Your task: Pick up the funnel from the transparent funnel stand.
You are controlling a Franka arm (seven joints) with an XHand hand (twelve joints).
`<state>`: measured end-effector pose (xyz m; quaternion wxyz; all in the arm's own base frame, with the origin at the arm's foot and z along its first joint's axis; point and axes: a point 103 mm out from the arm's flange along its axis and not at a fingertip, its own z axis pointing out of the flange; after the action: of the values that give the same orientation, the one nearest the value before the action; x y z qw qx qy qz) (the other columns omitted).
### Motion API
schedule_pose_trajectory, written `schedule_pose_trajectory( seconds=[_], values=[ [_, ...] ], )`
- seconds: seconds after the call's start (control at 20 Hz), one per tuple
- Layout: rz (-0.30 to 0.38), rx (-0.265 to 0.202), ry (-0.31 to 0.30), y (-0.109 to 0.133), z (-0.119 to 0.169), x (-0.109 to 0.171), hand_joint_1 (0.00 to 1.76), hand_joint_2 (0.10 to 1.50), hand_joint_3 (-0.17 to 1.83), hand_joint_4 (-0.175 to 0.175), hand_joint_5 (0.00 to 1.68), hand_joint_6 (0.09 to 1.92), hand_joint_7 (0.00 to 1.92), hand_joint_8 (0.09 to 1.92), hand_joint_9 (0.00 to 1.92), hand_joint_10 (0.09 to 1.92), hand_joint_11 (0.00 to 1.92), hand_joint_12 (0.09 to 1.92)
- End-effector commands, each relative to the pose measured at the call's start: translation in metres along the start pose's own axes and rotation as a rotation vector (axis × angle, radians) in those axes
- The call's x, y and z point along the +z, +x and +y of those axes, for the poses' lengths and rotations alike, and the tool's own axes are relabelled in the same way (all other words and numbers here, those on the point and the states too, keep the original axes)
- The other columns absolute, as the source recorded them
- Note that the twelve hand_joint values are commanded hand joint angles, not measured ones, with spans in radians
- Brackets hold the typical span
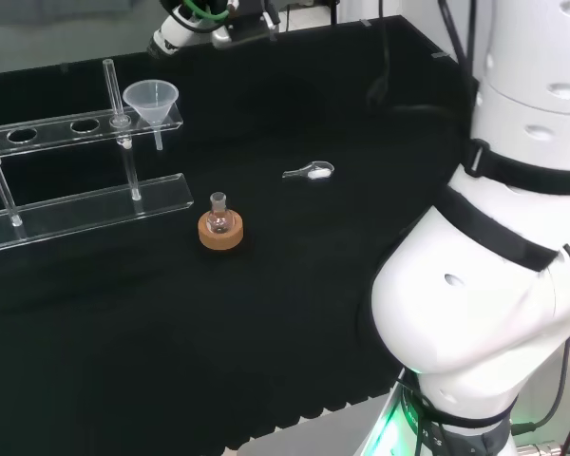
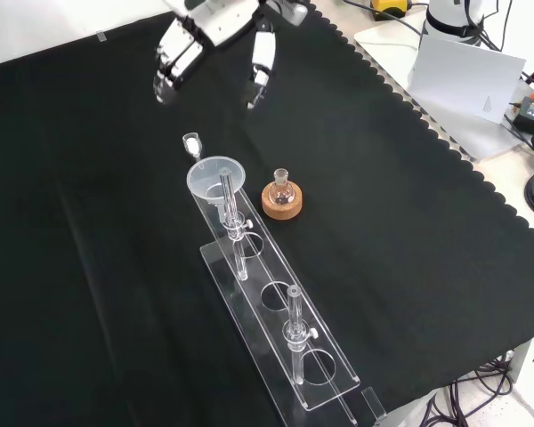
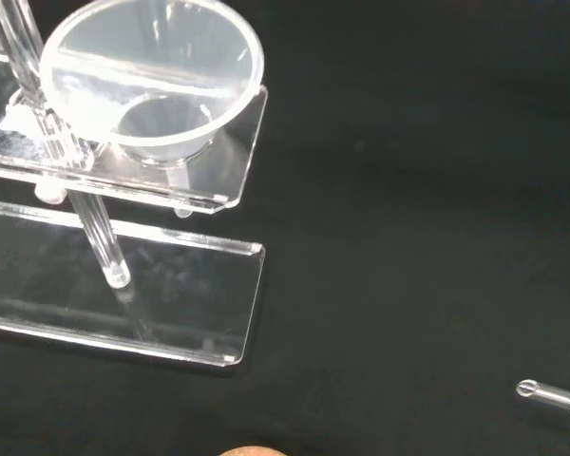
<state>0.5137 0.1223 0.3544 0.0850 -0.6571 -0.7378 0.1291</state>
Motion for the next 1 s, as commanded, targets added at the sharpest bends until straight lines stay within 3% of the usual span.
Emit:
schedule_pose_trajectory(
  seconds=[0.05, 0.75, 1.0],
  values=[
    [-0.024, -0.001, 0.096, 0.018, 0.021, 0.018, 0.53, 0.79, 0.20, -0.054, 0.18, 0.09, 0.02, 0.67, 0.32, 0.74, 0.40, 1.39],
    [-0.023, -0.071, 0.135, 0.043, 0.044, 0.045, 0.52, 0.75, 0.24, -0.057, 0.14, 0.09, 0.00, 0.58, 0.20, 0.82, 0.41, 1.40],
    [-0.016, -0.077, 0.156, 0.050, 0.051, 0.054, 0.50, 0.74, 0.25, -0.052, 0.06, 0.09, 0.00, 0.30, 0.05, 0.88, 0.37, 1.44]
  ],
)
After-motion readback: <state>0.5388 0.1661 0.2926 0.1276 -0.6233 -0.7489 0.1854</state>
